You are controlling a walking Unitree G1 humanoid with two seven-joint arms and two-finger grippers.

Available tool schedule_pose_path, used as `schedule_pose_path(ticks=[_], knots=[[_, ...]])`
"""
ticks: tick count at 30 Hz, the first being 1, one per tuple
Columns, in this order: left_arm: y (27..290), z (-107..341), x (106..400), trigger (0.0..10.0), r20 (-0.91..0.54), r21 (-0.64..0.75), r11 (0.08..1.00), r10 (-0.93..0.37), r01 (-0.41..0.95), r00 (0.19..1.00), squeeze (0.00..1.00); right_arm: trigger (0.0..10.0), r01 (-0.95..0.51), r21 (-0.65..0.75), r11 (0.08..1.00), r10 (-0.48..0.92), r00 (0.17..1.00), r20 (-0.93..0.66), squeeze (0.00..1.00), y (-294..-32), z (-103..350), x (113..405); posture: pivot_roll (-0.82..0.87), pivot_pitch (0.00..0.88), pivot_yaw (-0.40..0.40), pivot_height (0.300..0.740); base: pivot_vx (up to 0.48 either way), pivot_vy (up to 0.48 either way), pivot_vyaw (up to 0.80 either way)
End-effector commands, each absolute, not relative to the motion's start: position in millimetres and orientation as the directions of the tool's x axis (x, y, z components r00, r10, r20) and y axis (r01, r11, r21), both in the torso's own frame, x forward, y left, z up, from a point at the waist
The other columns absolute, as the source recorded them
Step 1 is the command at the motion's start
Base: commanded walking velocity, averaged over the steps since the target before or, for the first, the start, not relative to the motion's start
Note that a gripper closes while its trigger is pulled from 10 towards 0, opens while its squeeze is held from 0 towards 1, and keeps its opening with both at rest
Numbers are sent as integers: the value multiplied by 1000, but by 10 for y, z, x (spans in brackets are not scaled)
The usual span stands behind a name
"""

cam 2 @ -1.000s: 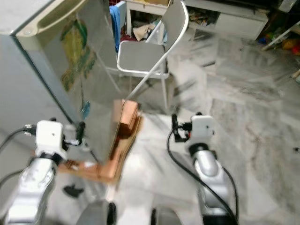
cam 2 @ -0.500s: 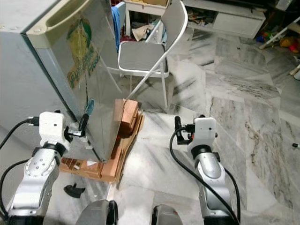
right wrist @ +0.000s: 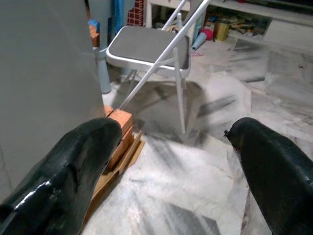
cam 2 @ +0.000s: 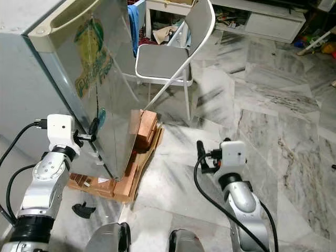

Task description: Restocking fridge

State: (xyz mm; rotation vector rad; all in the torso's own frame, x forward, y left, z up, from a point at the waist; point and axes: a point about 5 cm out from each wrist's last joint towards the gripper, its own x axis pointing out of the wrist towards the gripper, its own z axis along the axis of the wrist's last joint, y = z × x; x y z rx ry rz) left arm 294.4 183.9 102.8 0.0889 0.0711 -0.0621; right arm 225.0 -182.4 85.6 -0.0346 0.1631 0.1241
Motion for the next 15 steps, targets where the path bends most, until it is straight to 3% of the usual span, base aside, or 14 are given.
schedule_pose_path(ticks=[1,8,15], knots=[[1744,1107,2960,10000,-41,72,988,-136,139,990,0,10000,-161,-26,987,153,971,-185,0,-1839,876,2159,10,103,-57,740,0,0,0],[1645,1032,2860,10000,-63,66,970,-229,233,971,0,10000,-170,-33,985,159,963,-219,0,-1912,826,2057,4,107,-52,740,0,0,0],[1666,1026,2912,10000,-56,110,974,-191,196,980,0,10000,-214,-18,977,205,953,-223,0,-1826,830,2059,9,105,-51,740,0,0,0]])
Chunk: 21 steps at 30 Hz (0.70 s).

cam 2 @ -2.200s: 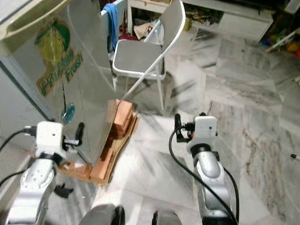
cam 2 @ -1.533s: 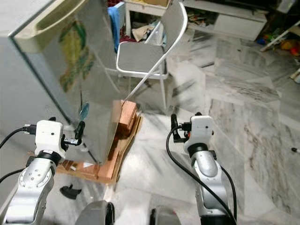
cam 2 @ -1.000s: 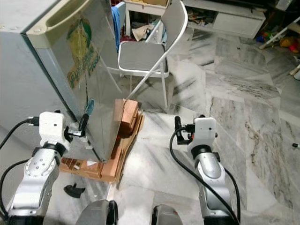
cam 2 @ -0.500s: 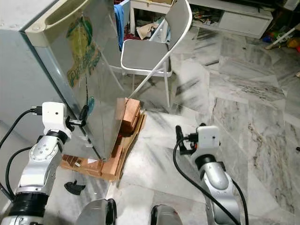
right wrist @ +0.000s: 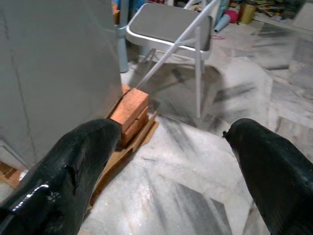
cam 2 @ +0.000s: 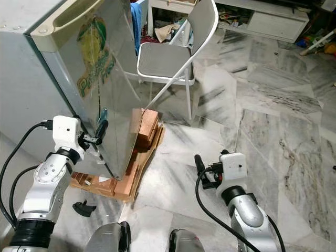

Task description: Restocking fridge

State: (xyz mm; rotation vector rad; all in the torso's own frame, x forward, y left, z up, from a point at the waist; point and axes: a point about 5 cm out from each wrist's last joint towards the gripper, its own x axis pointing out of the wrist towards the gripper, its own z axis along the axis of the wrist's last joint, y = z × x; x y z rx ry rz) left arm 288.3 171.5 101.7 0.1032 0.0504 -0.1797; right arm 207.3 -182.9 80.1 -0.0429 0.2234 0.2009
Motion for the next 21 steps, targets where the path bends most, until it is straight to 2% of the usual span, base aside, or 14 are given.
schedule_pose_path(ticks=[1,7,9,11,12,14,16,17,21], knots=[[1680,1033,2933,10000,-53,120,976,-178,184,983,0,10000,-222,-9,975,215,950,-225,0,-1823,826,2052,10,104,-51,740,0,0,0],[1693,1068,3087,10000,-37,125,983,-129,132,991,0,10000,-275,52,960,279,927,-249,0,-1819,786,1964,10,101,-52,740,0,0,0],[1630,1103,3174,10000,-10,171,977,-126,126,992,0,10000,-282,46,958,285,927,-243,0,-1844,781,1913,15,93,-49,740,0,0,0],[1377,1173,3268,10000,25,227,952,-216,204,976,0,10000,-287,29,958,284,923,-259,0,-1897,752,1806,13,90,-48,740,0,0,0],[1339,1182,3275,10000,28,228,949,-230,218,973,0,10000,-289,26,957,286,922,-262,0,-1903,746,1791,13,90,-48,740,0,0,0],[1071,1245,3253,10000,52,237,914,-351,330,935,0,10000,-286,23,958,281,917,-283,0,-1959,710,1701,8,87,-44,740,0,0,0],[754,1278,3149,10000,59,245,839,-512,485,857,0,10000,-278,26,960,272,914,-300,0,-2005,678,1617,4,84,-43,740,0,0,0],[505,1282,3011,10000,65,246,779,-606,576,793,0,10000,-280,24,960,274,913,-303,0,-2011,664,1568,-2,85,-39,740,0,0,0],[423,1271,2963,10000,81,257,783,-601,566,795,0,10000,-288,20,957,281,914,-294,0,-1995,667,1562,-6,84,-33,740,0,0,0]])
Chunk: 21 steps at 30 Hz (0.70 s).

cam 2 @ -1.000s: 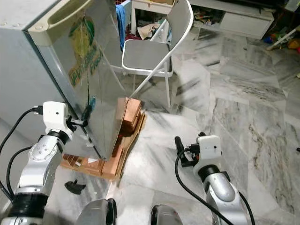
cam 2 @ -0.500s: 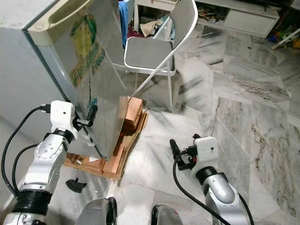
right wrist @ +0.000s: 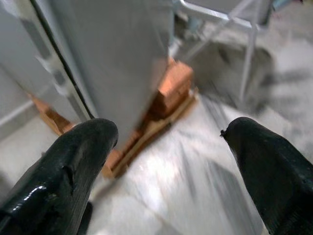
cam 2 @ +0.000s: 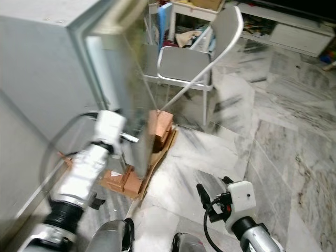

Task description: Restocking fridge

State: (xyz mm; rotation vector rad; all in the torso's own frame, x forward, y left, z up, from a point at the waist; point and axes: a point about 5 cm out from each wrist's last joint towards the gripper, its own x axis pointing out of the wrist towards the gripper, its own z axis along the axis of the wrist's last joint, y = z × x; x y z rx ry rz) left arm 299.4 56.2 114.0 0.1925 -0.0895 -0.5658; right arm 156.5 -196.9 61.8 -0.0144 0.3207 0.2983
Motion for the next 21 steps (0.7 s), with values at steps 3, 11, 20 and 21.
schedule_pose_path(ticks=[3,11,20,21], knots=[[593,1220,3086,10000,76,175,849,-516,498,853,0,10000,-311,-1,950,299,916,-267,0,-1973,685,1580,-1,85,-28,740,0,0,0],[1127,1214,3158,10000,69,223,918,-349,327,934,0,10000,-305,-3,952,295,923,-248,0,-1953,629,1676,28,78,-27,740,0,0,0],[1441,1024,2884,10000,6,231,933,-284,275,959,0,10000,-260,-22,965,258,962,-86,0,-1758,1019,2030,42,73,-5,740,63,-35,0],[1463,985,2846,10000,-10,226,935,-278,273,960,0,10000,-264,-24,964,261,962,-81,0,-1750,1031,2052,43,72,-4,740,330,-345,0]])
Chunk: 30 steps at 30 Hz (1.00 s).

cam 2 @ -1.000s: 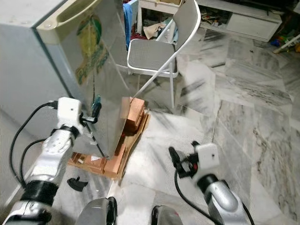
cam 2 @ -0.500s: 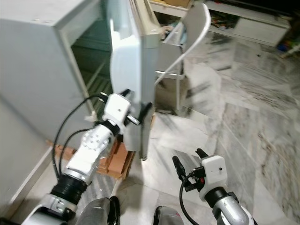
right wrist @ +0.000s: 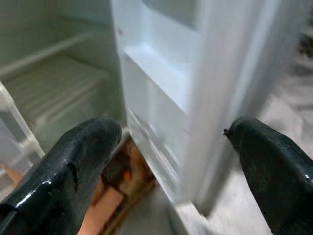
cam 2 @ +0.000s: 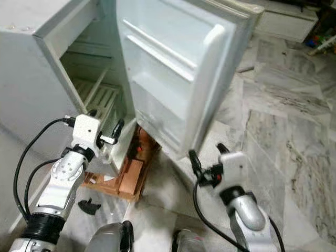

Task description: Restocking fridge

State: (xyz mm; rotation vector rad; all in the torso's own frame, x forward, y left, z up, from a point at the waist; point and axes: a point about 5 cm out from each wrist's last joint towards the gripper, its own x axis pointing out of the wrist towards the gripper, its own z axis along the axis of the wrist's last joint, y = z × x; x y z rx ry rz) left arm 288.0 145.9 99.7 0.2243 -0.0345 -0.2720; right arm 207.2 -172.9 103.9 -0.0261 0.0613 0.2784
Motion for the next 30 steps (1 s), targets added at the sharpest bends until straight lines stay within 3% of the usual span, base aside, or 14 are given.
schedule_pose_path(ticks=[1,7,12,20,26,28,30], knots=[[1508,932,2775,10000,-28,211,941,-265,265,964,0,10000,-266,-23,964,263,961,-81,0,-1737,1034,2090,47,71,-2,740,386,-277,-438],[1515,935,2732,10000,-34,212,941,-262,263,964,0,10000,-255,-19,967,253,966,-57,0,-1705,1054,2202,73,73,-2,740,397,-264,-688],[1578,986,2668,10000,-40,228,946,-226,230,973,0,10000,-269,-56,961,270,963,0,0,-1592,1202,2355,99,73,17,740,415,-97,0],[1635,952,2538,10000,-77,240,943,-219,231,973,0,10000,-199,-12,980,199,980,23,0,-1627,1270,2479,70,80,16,740,448,0,0],[1533,884,2555,10000,-109,183,952,-229,246,967,0,10000,-187,-3,982,187,982,-1,0,-1659,1226,2440,33,60,-4,740,469,0,0],[1330,910,2554,10000,-94,193,924,-316,329,944,0,10000,-162,-14,987,162,987,-24,0,-1758,1182,2414,22,59,-9,740,427,-120,0],[1285,925,2557,10000,-88,199,916,-336,347,938,0,10000,-161,-20,987,160,987,-23,0,-1760,1181,2424,19,61,-8,740,388,-276,0]])
